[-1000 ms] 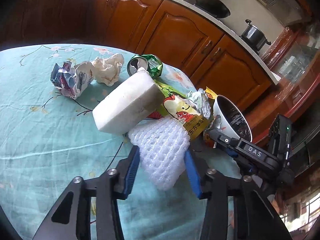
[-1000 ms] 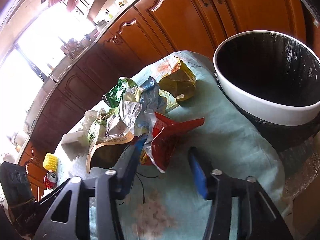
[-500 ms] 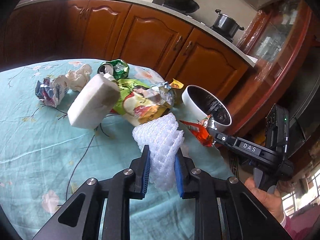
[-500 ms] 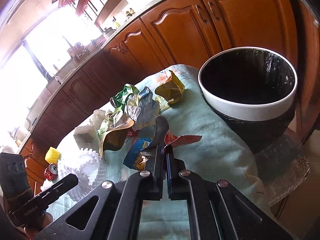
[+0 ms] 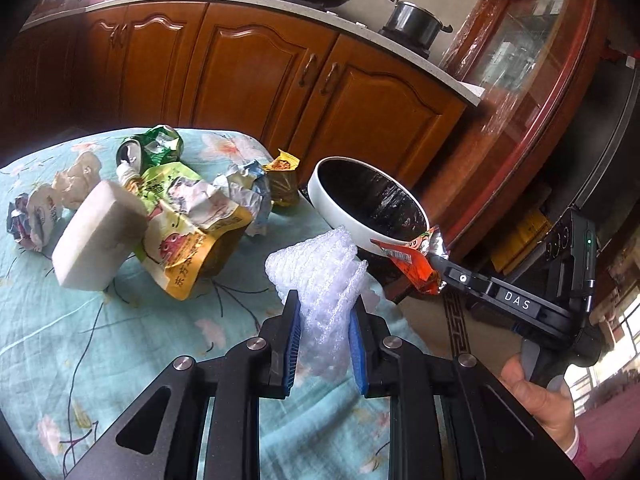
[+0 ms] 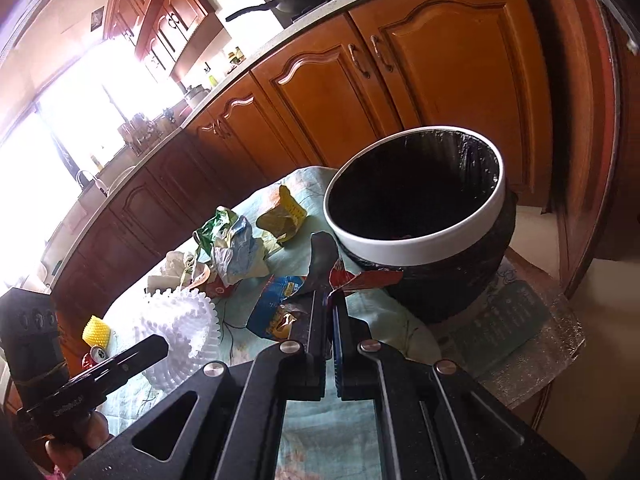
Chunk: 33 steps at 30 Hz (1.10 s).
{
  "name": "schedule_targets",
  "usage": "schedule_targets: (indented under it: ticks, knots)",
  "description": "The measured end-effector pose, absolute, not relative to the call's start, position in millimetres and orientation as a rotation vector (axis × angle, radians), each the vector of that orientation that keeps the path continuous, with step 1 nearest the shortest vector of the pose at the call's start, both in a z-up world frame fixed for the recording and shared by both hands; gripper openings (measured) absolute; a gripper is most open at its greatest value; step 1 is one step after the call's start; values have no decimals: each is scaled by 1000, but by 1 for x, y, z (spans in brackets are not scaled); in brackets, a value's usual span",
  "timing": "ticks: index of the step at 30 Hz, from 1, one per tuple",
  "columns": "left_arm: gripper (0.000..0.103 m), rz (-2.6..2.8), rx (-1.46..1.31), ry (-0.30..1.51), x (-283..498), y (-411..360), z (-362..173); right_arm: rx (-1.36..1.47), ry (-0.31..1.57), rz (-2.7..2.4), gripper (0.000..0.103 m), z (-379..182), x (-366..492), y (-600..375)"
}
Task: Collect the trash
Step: 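Move both tools over the bin and release the foam net and wrapper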
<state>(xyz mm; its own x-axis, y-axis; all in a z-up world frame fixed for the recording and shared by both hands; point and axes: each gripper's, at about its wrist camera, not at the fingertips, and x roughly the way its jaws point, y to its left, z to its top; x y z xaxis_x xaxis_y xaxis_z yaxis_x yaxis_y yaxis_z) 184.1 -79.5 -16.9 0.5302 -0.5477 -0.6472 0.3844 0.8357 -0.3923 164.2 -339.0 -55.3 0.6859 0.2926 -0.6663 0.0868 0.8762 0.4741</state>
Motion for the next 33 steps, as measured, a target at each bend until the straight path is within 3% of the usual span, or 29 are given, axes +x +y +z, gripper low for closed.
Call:
schedule_targets:
  ticks: [28, 33]
  knots:
    - [22, -583, -76, 918, 353, -232, -33, 414, 817, 35, 3, -55, 253, -422]
    - [29, -562, -49, 955, 375, -252, -47, 404, 851, 27, 7, -65, 268, -428]
